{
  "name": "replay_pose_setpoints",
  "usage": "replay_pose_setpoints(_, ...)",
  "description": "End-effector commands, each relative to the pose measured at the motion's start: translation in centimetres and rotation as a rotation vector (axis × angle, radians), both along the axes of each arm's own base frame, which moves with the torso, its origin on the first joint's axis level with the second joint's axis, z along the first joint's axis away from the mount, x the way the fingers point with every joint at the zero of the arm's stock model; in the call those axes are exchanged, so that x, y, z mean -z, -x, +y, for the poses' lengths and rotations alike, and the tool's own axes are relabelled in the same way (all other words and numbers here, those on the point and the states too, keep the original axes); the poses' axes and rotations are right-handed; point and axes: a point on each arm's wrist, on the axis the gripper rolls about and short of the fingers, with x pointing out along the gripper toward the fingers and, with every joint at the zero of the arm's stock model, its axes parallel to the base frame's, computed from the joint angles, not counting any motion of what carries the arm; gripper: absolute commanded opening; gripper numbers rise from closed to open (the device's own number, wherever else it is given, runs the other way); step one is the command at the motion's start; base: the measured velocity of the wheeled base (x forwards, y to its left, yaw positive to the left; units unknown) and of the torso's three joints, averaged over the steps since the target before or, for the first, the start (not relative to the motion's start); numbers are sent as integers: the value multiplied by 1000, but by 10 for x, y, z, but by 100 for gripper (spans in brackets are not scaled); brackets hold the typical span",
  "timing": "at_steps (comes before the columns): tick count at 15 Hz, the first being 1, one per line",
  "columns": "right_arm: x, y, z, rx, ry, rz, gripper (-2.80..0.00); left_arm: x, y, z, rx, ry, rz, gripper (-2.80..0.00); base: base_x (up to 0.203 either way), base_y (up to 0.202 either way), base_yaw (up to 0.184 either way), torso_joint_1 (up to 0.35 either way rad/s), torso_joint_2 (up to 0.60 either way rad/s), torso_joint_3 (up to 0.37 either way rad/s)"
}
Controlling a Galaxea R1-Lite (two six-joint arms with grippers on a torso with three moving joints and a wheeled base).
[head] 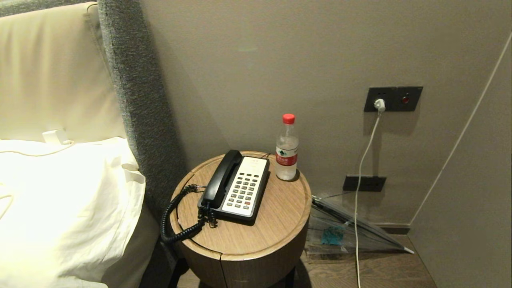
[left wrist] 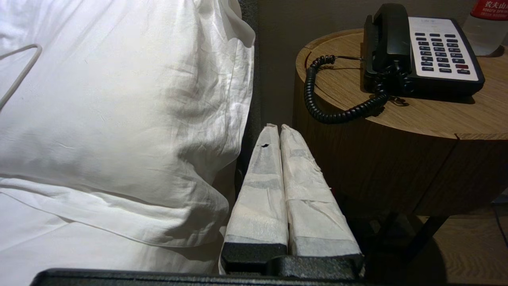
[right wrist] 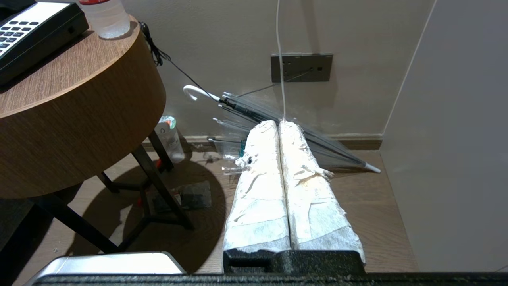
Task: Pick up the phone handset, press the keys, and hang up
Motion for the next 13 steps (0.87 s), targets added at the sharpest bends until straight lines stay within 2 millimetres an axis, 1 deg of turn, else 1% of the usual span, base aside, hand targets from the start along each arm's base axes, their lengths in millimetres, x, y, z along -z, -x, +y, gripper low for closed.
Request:
replay_pose_setpoints(1,0,1,0,0,0,-8,-280,0,0,0,-1,0,-2,-280,0,0,0,0,0,0)
replay_pose_setpoints(13,0,1,0,0,0,-10,-280,0,0,0,-1,0,-2,-280,0,0,0,0,0,0)
